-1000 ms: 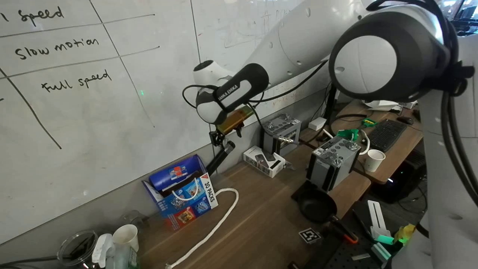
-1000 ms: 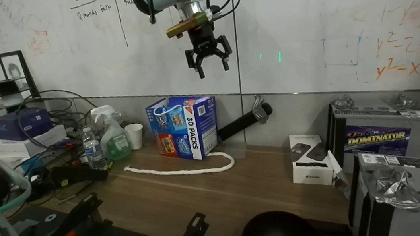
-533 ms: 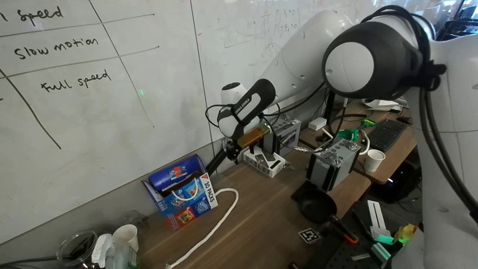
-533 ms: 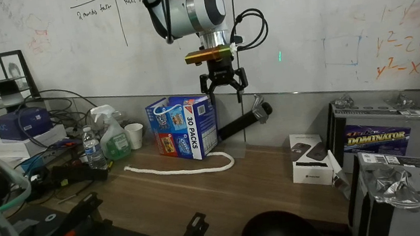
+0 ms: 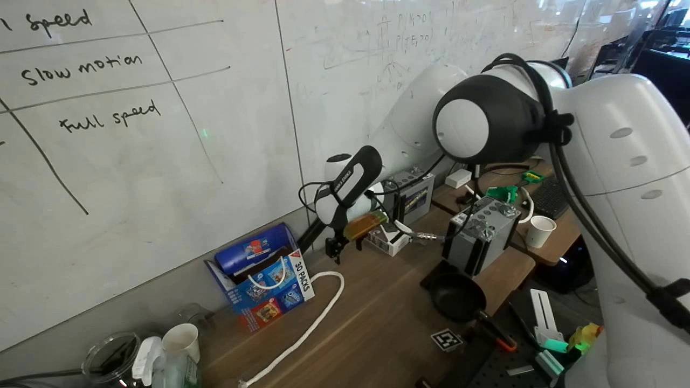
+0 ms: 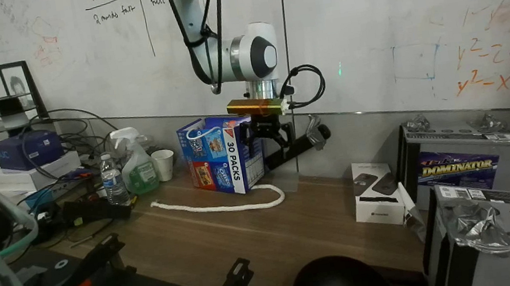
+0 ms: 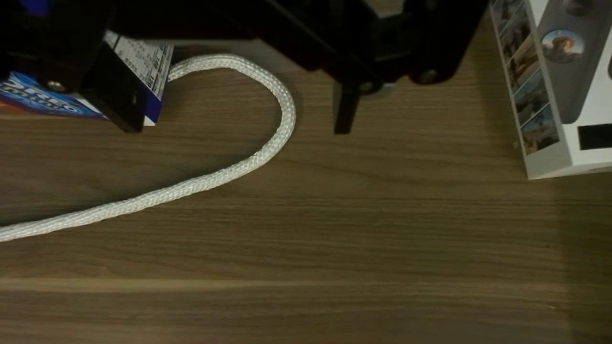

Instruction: Pick up the ropes and put them in the blue box.

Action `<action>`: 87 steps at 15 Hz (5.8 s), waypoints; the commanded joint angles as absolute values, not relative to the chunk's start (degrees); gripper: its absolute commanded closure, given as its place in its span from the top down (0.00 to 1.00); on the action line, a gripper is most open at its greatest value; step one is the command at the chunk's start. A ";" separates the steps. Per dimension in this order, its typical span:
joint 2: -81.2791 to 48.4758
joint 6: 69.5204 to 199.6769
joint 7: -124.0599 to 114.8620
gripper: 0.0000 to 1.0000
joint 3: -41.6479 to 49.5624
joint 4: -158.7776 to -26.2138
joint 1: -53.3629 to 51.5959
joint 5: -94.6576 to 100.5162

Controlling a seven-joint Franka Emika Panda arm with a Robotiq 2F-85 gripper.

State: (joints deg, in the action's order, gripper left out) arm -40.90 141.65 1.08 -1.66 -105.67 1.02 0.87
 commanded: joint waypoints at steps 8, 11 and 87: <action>-54.46 150.60 3.81 1.00 -3.87 -97.06 4.64 -3.49; -57.94 152.99 3.33 1.00 -3.54 -95.35 4.56 -3.16; -19.12 116.04 -12.81 0.06 -5.24 -113.68 -13.56 5.70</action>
